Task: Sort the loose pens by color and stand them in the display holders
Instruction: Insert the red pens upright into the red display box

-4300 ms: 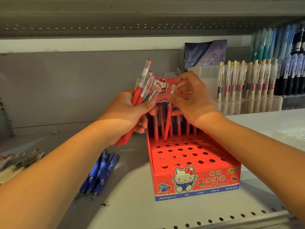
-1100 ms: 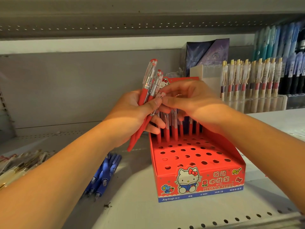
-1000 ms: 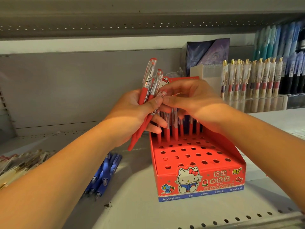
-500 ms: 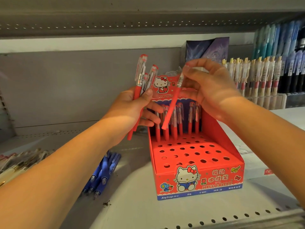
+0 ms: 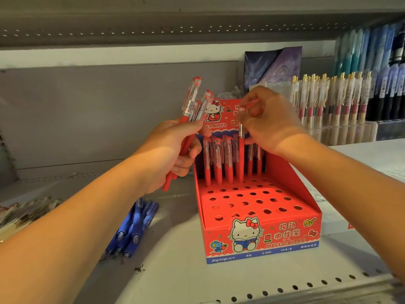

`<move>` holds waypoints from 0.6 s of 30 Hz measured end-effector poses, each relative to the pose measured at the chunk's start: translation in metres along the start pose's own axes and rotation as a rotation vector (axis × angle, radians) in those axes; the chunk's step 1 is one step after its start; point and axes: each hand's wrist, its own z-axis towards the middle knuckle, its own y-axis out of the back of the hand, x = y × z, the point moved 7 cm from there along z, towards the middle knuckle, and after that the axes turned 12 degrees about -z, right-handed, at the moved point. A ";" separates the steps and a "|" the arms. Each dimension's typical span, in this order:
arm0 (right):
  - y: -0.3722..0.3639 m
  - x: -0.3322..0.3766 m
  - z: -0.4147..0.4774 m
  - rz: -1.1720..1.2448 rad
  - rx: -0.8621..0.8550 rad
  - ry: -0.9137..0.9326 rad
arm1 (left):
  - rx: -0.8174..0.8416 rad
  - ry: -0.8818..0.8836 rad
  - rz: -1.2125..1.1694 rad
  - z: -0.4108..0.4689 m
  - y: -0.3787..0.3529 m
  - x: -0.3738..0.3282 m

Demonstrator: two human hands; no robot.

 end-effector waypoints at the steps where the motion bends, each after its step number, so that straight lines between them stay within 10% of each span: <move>1: 0.000 0.000 0.000 -0.008 -0.001 0.001 | 0.011 0.018 -0.021 0.000 -0.001 0.001; 18: -0.003 -0.001 -0.006 -0.227 0.115 -0.064 | 0.014 -0.056 0.056 -0.003 -0.009 -0.001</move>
